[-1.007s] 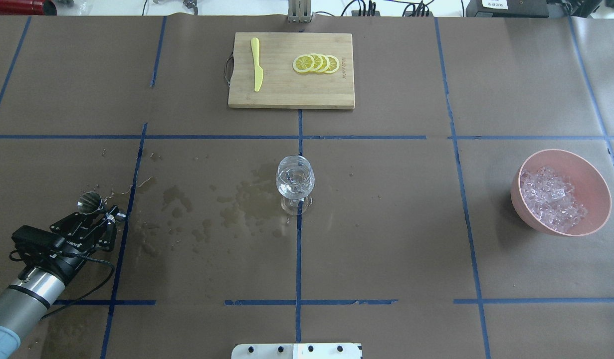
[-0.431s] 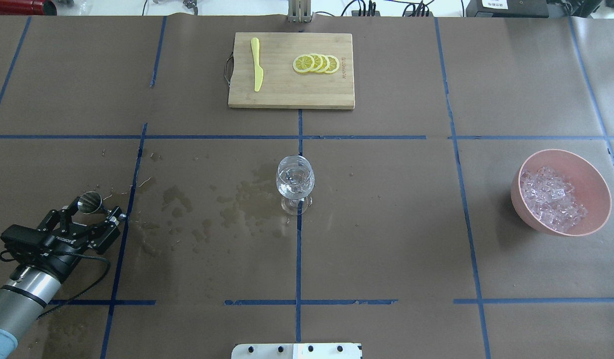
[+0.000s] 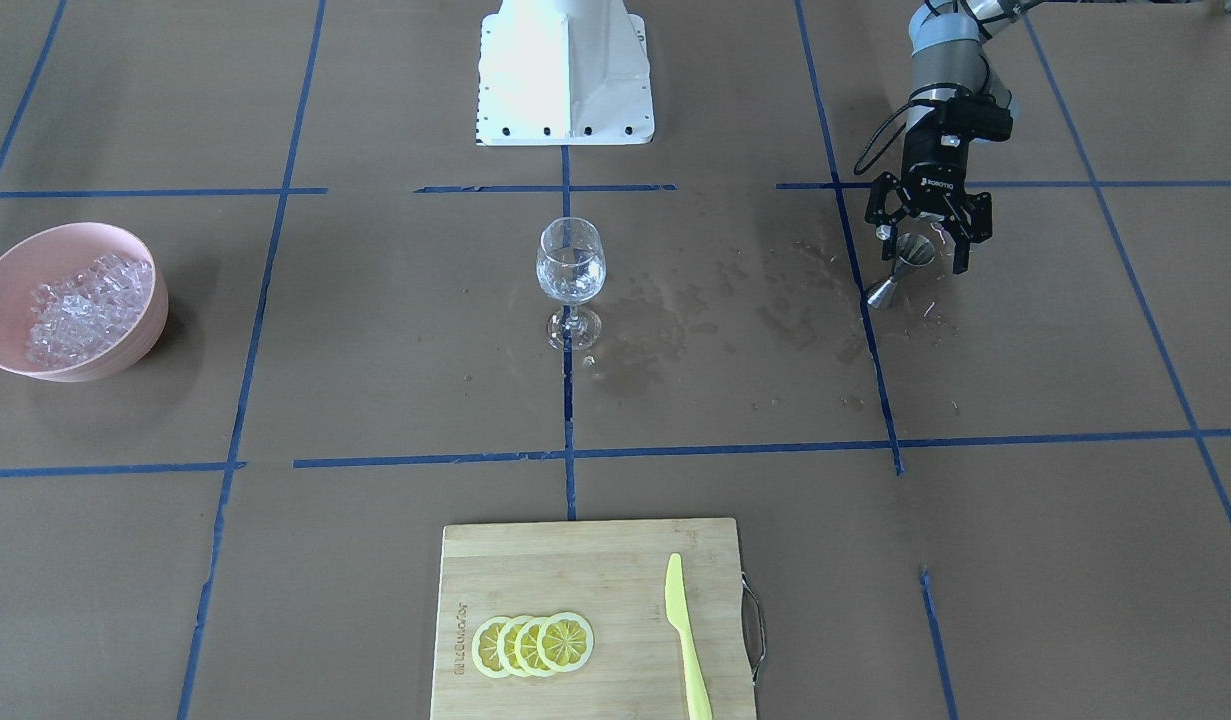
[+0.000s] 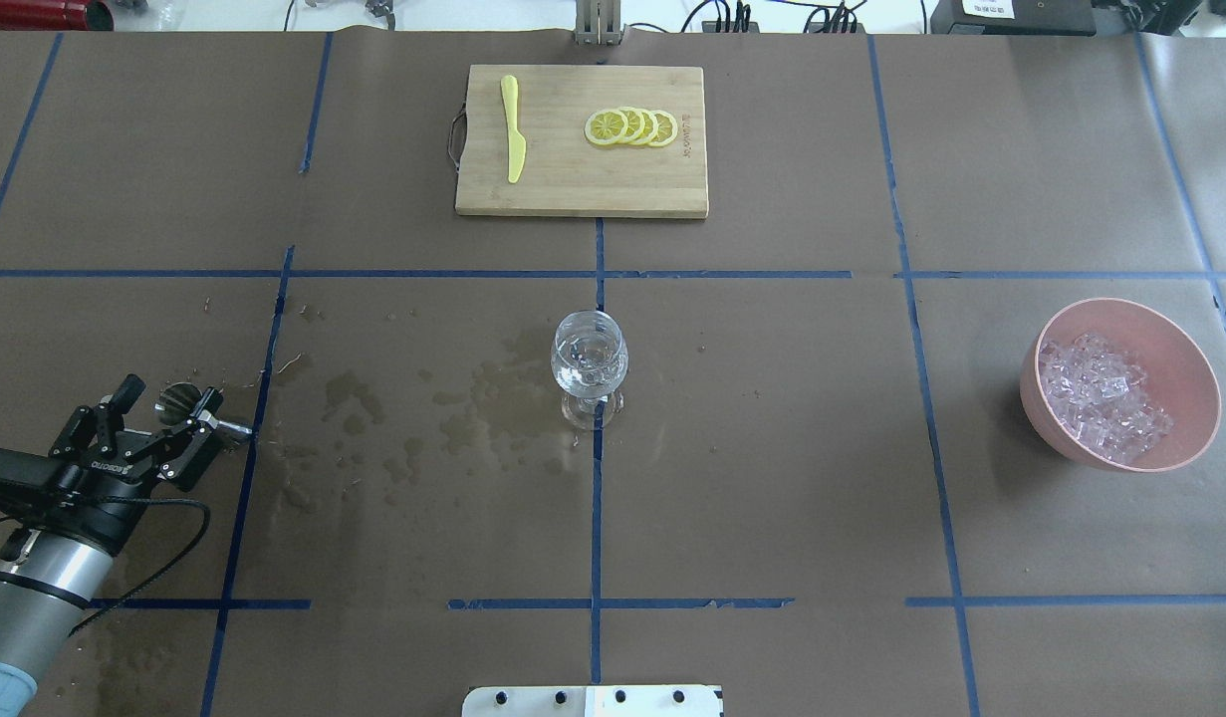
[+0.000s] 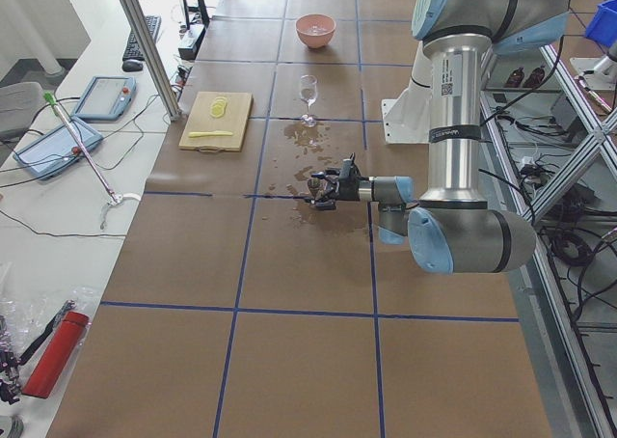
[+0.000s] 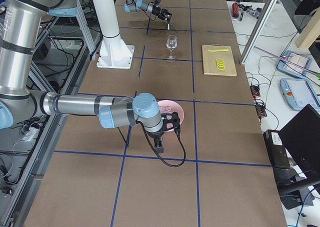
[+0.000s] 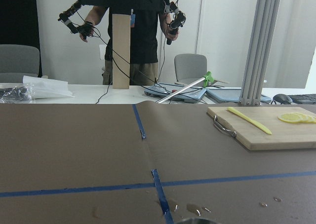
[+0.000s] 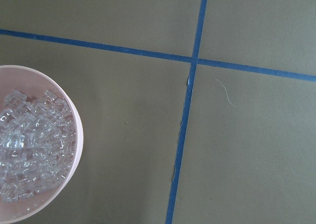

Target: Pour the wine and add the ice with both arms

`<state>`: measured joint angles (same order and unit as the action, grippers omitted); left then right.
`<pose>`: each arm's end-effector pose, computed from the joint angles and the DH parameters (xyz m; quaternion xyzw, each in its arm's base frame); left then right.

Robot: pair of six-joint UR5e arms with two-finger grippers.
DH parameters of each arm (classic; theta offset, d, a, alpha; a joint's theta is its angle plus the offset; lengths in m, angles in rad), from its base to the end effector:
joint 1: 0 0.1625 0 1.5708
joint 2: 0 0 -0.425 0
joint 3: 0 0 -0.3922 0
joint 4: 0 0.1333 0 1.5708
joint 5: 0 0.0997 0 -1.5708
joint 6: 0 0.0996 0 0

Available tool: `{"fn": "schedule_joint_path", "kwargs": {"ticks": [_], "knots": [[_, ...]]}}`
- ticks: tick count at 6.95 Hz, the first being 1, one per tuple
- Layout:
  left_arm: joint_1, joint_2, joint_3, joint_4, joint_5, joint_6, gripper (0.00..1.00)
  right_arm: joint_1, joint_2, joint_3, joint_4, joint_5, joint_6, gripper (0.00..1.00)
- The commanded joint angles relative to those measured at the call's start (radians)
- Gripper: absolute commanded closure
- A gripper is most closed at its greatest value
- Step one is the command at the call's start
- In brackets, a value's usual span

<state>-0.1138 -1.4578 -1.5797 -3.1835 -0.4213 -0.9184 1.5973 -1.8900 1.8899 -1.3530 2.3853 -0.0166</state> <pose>0.3610 -0.2669 0.5286 0.5823 0.3850 -0.1961 0.6887 0.0707 -0.3692 0.6113 0.1082 -0.3915 -0.0385 0.9130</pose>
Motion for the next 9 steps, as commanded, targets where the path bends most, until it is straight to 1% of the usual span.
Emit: {"fn": "schedule_joint_path", "kwargs": {"ticks": [1, 2, 3, 4, 5, 6, 7, 8, 9], "knots": [[0.000, -0.004, -0.039, -0.091, 0.012, 0.117, 0.00, 0.001, 0.000, 0.002, 0.000, 0.000, 0.001, 0.00], [0.000, -0.006, -0.045, -0.216, 0.003, 0.268, 0.00, 0.004, 0.000, 0.002, 0.000, 0.000, 0.001, 0.00], [0.000, -0.004, -0.078, -0.308, -0.017, 0.427, 0.00, 0.004, 0.000, 0.002, 0.000, 0.000, 0.001, 0.00], [-0.012, 0.004, -0.100, -0.314, -0.093, 0.472, 0.00, 0.004, 0.000, 0.002, 0.000, 0.000, 0.001, 0.00], [-0.059, 0.014, -0.102, -0.300, -0.202, 0.475, 0.00, 0.004, 0.000, 0.002, 0.000, 0.000, 0.001, 0.00], [-0.192, 0.013, -0.118, -0.224, -0.369, 0.507, 0.00, 0.004, 0.002, 0.002, 0.000, 0.000, 0.000, 0.00], [-0.337, 0.005, -0.146, -0.111, -0.554, 0.533, 0.00, 0.004, 0.002, 0.002, 0.000, 0.000, 0.001, 0.00], [-0.491, -0.004, -0.161, 0.046, -0.802, 0.545, 0.00, 0.004, 0.002, 0.002, 0.000, 0.000, 0.001, 0.00], [-0.691, -0.066, -0.163, 0.200, -1.066, 0.670, 0.00, 0.004, 0.002, 0.000, 0.000, 0.000, 0.000, 0.00]]}}
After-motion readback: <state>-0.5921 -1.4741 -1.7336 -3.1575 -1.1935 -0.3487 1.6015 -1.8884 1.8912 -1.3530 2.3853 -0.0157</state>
